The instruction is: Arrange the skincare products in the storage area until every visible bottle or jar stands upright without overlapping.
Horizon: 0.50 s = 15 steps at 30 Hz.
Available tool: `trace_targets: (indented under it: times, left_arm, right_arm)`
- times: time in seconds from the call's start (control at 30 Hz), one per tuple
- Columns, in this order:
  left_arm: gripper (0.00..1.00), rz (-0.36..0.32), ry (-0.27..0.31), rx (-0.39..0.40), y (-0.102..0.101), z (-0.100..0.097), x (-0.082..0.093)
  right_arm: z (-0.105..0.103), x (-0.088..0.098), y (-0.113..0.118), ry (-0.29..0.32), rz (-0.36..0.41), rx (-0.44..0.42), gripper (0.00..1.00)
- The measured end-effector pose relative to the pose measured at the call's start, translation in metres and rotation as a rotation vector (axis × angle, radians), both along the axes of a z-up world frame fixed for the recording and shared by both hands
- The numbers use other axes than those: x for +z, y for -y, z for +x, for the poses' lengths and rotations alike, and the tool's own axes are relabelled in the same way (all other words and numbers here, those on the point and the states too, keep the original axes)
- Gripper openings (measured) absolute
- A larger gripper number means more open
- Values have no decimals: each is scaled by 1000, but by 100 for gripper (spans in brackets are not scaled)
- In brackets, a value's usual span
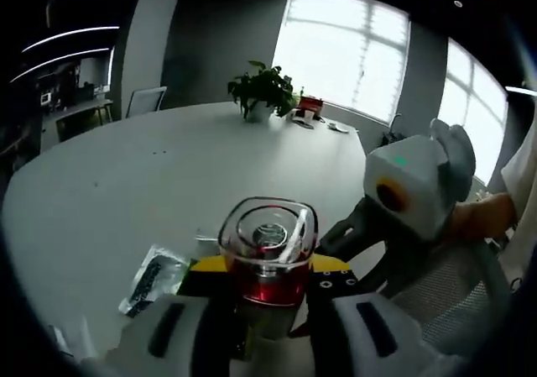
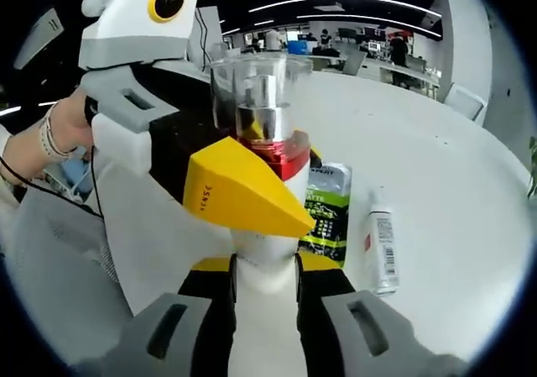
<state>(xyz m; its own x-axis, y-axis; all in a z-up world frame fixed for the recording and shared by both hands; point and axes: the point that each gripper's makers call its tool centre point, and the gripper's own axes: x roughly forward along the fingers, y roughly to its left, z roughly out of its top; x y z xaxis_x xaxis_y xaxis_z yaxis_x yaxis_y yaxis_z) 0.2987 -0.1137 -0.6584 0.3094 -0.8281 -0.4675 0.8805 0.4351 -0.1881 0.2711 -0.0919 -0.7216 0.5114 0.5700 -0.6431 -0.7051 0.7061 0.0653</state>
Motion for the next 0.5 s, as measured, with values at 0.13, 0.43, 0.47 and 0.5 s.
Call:
trace_targets:
  times: [0.13,0.43,0.47,0.5]
  left_arm:
    - [26,7,24,-13,2,1,0]
    - [26,58,82,-17,-6,7,-1]
    - [26,55,82,-12,-7,7,-1]
    - [26,50,82,-7,-8,8,-1]
  right_arm:
    - [1,0,0,25,-25,1,26]
    - [7,0,2,49,-13,8,1]
    - [7,0,3,58,-18,7,1]
    - [8,-1,3,61,-22,10,1]
